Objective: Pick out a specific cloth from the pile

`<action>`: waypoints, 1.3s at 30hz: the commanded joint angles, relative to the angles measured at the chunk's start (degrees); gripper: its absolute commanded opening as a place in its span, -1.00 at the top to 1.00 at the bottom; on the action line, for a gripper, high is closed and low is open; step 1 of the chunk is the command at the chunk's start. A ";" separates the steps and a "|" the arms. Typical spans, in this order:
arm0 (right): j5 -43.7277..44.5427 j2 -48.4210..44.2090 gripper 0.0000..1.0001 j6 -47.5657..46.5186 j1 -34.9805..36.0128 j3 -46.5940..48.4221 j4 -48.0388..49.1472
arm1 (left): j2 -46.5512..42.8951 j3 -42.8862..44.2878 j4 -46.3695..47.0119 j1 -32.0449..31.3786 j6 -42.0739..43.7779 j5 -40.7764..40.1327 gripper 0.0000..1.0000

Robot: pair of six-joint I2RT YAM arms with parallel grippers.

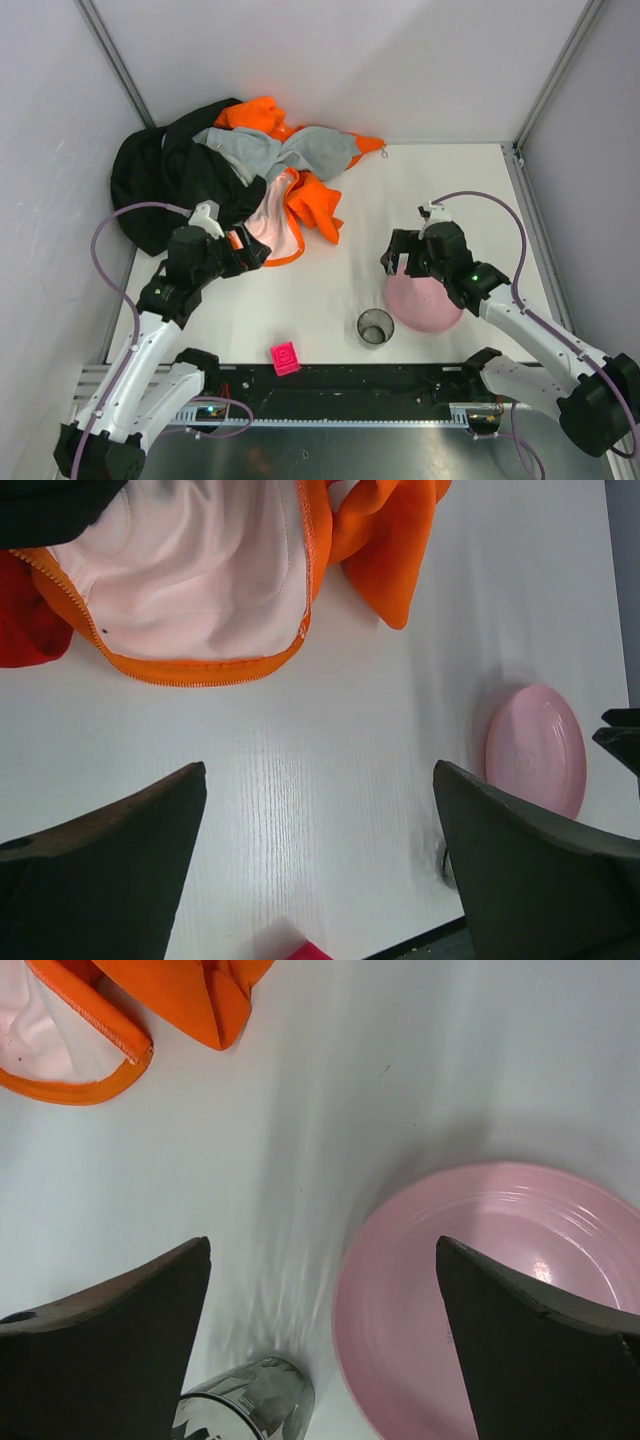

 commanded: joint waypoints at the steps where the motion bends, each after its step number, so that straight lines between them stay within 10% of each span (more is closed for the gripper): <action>1: 1.33 0.30 -0.99 0.60 0.92 2.51 1.41 | -2.77 0.14 0.08 0.44 -0.19 -4.13 -0.99; 39: 4.45 1.75 -0.99 2.77 3.11 1.20 -0.65 | 27.17 16.35 -12.32 -4.95 9.71 -13.88 -0.99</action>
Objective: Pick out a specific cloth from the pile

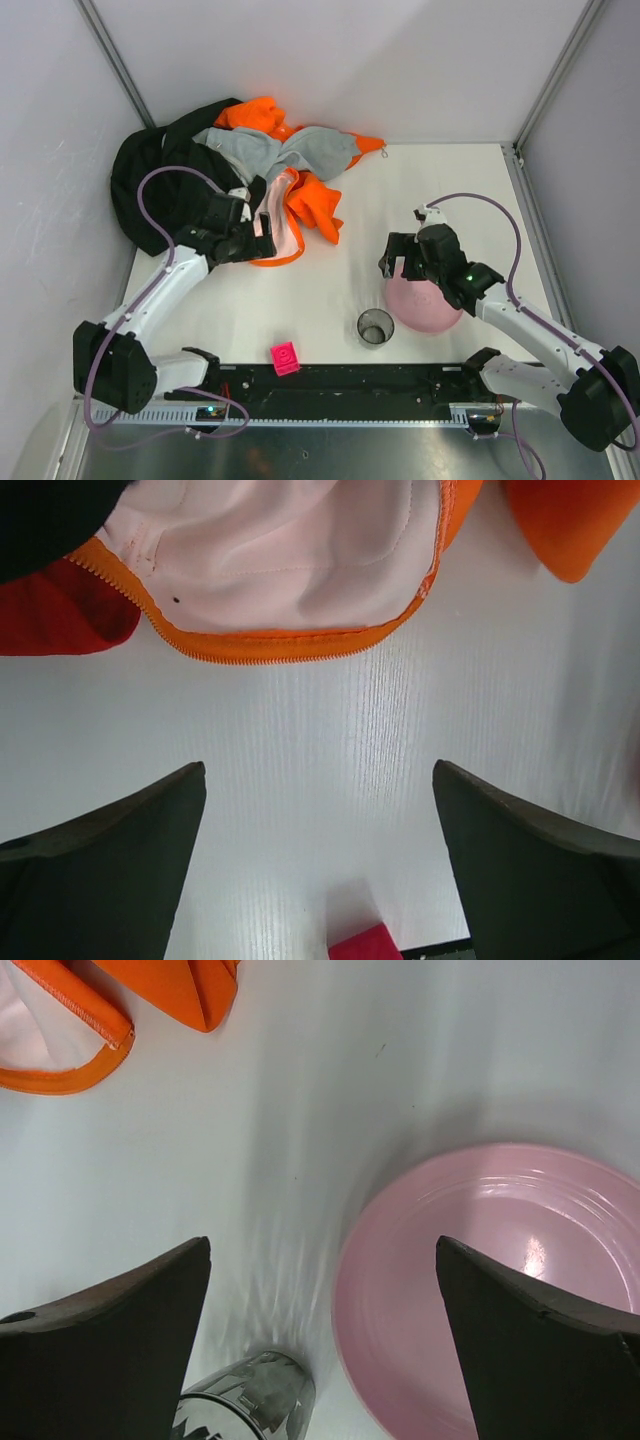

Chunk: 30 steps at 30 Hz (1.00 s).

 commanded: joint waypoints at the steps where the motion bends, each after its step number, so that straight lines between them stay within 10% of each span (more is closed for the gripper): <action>1: 1.60 0.28 -0.99 1.15 0.42 1.15 0.53 | 1.94 3.49 -3.51 -2.40 2.47 -5.46 -0.99; 30: 3.52 3.54 -0.99 -2.20 0.06 0.76 0.52 | 37.83 34.82 1.09 -6.40 0.97 -0.39 -0.99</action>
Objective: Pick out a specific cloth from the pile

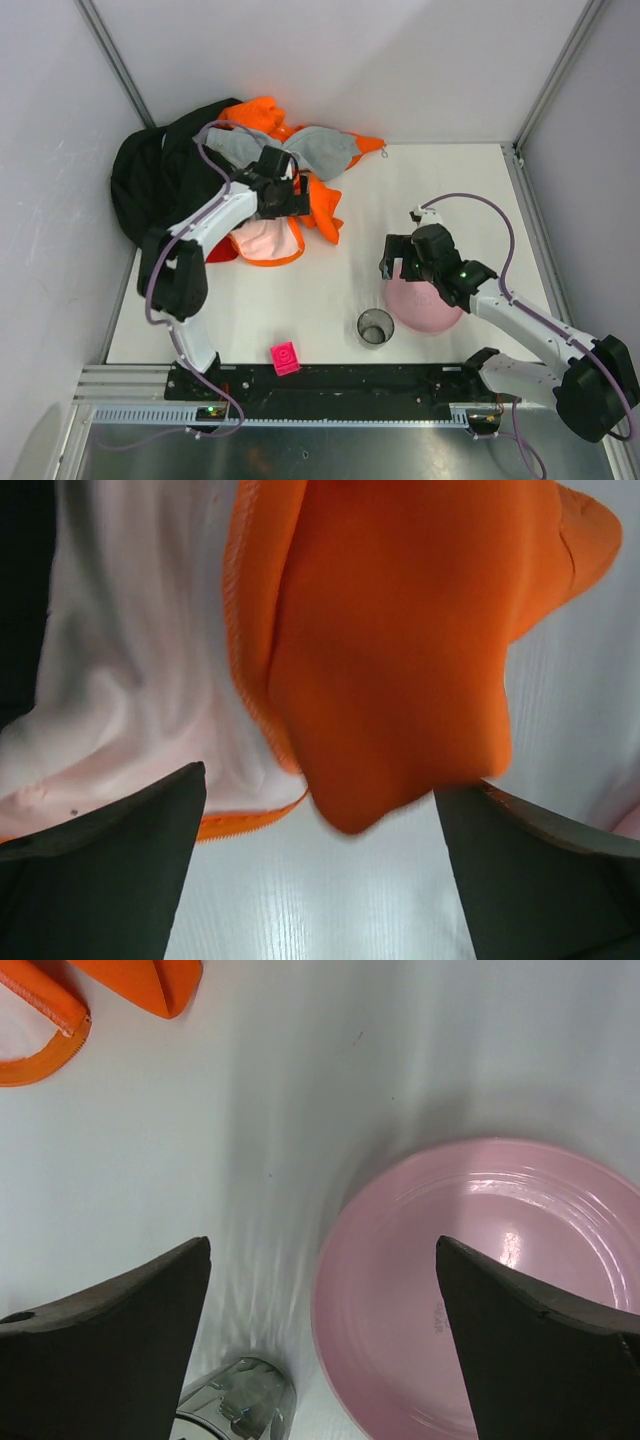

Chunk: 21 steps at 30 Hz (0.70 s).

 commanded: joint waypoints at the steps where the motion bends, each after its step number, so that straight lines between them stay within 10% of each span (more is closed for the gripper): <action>1: 1.75 0.64 -0.99 -1.60 -0.44 0.76 0.47 | 6.49 5.76 1.66 -1.18 0.66 0.54 -0.99; 7: 1.19 -0.14 -0.99 -2.35 -0.66 0.56 0.76 | 12.86 9.18 1.77 -3.00 1.91 -3.66 -0.86; 16: -0.65 0.20 -0.99 -1.94 -0.66 0.40 2.10 | 15.29 8.61 2.12 -3.91 2.60 -6.55 0.70; 21: -0.83 0.77 -0.99 -1.22 -0.50 0.32 2.07 | 14.02 8.29 2.11 -3.90 2.86 -5.69 0.97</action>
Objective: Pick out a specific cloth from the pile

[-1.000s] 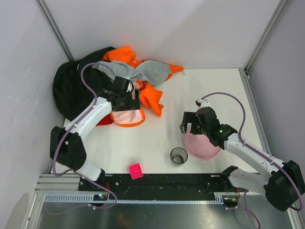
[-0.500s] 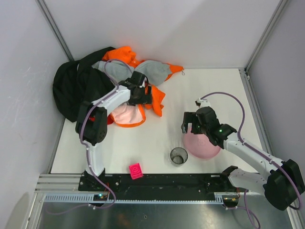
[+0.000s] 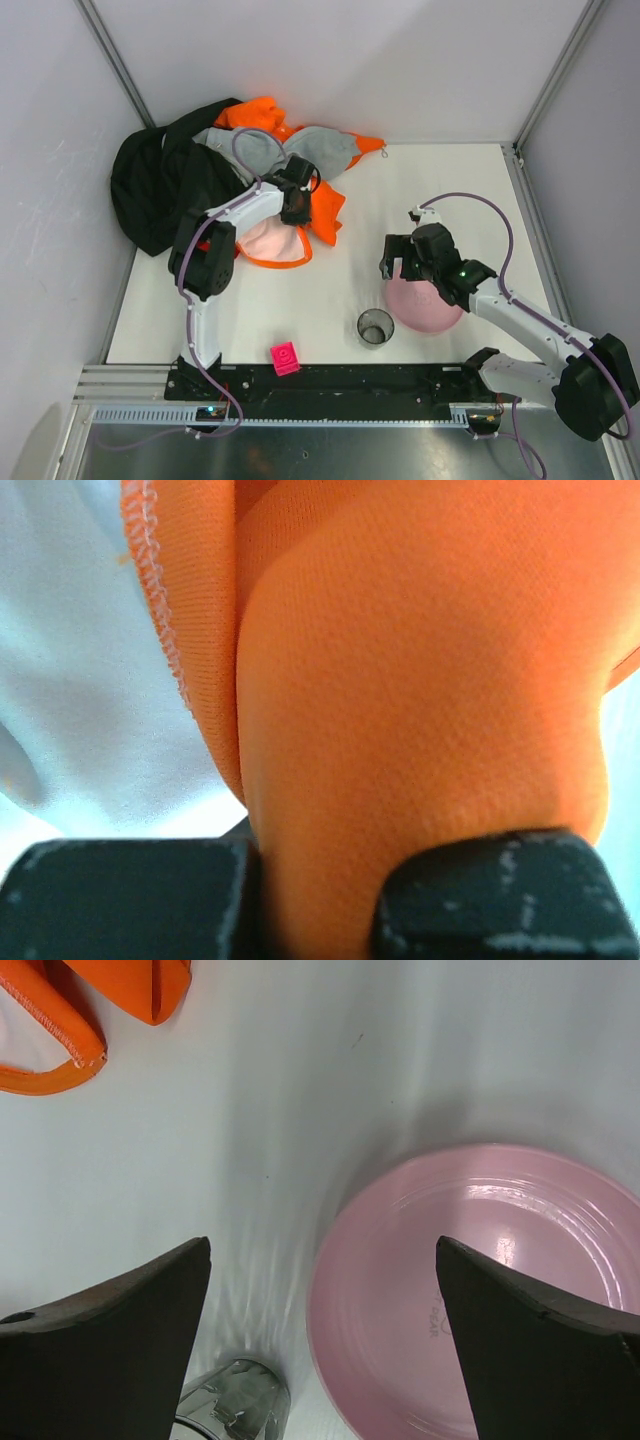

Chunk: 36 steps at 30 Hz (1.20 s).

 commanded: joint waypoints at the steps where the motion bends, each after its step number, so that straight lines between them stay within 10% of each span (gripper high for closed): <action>1: -0.33 0.22 -0.99 0.54 0.10 0.30 1.68 | -1.77 1.58 0.75 -0.21 0.43 0.03 0.97; 15: -0.62 -0.07 -0.99 1.97 0.76 -0.03 1.97 | -14.74 9.71 0.62 7.54 -1.44 9.74 0.98; 27: -0.58 1.04 -0.99 2.48 1.38 -0.03 1.69 | -28.05 15.18 0.67 19.27 0.59 -20.96 0.95; 36: -1.75 2.90 -0.99 3.07 2.17 -0.02 3.32 | -23.97 -1.34 0.60 23.02 -4.65 -19.59 0.93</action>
